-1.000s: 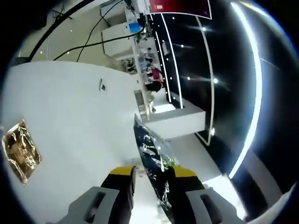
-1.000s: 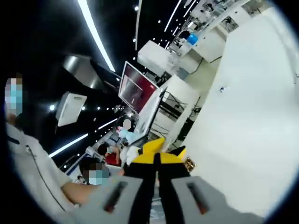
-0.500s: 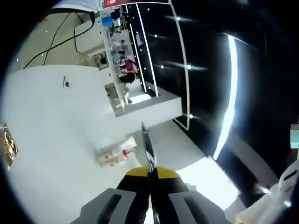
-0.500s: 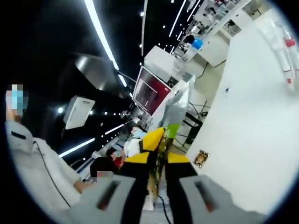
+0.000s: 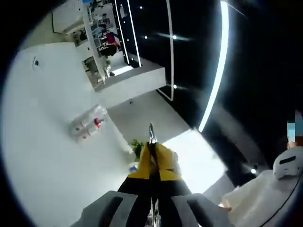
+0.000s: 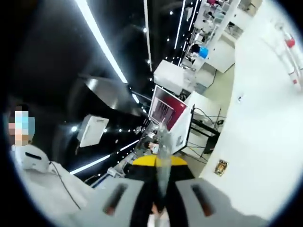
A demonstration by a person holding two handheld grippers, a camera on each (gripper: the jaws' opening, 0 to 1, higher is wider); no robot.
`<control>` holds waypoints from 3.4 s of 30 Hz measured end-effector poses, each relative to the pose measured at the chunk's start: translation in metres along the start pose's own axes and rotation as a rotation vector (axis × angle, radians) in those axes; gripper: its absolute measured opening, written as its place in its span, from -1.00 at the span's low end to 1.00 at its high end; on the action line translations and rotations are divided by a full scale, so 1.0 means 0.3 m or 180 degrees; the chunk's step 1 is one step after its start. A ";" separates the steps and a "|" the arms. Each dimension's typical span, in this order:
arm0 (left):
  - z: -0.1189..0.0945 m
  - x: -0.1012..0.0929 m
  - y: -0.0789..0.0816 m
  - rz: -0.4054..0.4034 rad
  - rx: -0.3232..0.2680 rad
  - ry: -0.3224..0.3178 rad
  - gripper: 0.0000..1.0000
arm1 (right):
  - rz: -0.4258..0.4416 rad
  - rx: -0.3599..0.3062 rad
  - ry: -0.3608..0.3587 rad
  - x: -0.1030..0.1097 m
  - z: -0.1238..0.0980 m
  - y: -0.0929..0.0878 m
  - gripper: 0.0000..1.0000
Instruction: Arrange the skincare products in the storage area until every visible bottle or jar stands upright without overlapping.
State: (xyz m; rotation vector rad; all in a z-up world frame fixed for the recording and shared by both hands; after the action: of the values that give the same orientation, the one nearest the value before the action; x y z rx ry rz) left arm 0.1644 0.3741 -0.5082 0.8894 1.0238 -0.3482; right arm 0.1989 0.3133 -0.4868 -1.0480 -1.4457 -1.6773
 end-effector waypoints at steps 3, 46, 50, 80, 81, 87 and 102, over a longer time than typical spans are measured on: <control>0.010 -0.021 -0.039 -0.0081 0.0267 -0.0139 -0.52 | -0.0094 0.0125 -0.0039 0.012 0.009 -0.002 -0.94; -0.014 -0.022 0.048 0.0500 0.0071 0.0108 -0.83 | -0.0610 -0.0375 -0.0091 0.042 -0.059 0.011 -0.95; -0.035 -0.040 0.038 0.0344 0.0136 -0.0043 -0.95 | -0.0583 -0.0358 -0.0121 0.034 -0.066 0.003 -0.95; -0.031 -0.064 -0.035 0.0179 0.0521 -0.0184 -0.96 | -0.0446 -0.0614 0.0082 0.085 -0.061 0.044 -0.94; -0.034 -0.069 -0.030 0.0350 0.0523 -0.0205 -0.96 | -0.0466 -0.0610 0.0077 0.090 -0.058 0.043 -0.94; -0.033 -0.058 -0.011 0.0548 0.0460 -0.0084 -0.98 | -0.0628 -0.0655 -0.0026 0.085 -0.047 0.056 -0.79; -0.030 -0.054 0.060 0.0714 0.0363 -0.0074 -0.99 | -0.0656 -0.0774 -0.0148 0.064 -0.103 0.061 -0.58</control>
State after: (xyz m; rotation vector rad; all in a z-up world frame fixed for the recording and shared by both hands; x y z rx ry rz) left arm 0.1623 0.3898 -0.4878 1.0897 0.8790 -0.2285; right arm 0.2020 0.2802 -0.4634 -1.1033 -1.4458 -2.0288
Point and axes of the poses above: the point that each gripper's makers call its tool centre point, and the gripper's own axes: z roughly forward along the fingers, x roughly to its left, y roughly out of its top, the point moved 5 cm from there along -z, roughly backward along the fingers, and after that the axes turned 5 degrees about z, right-handed, at the moved point
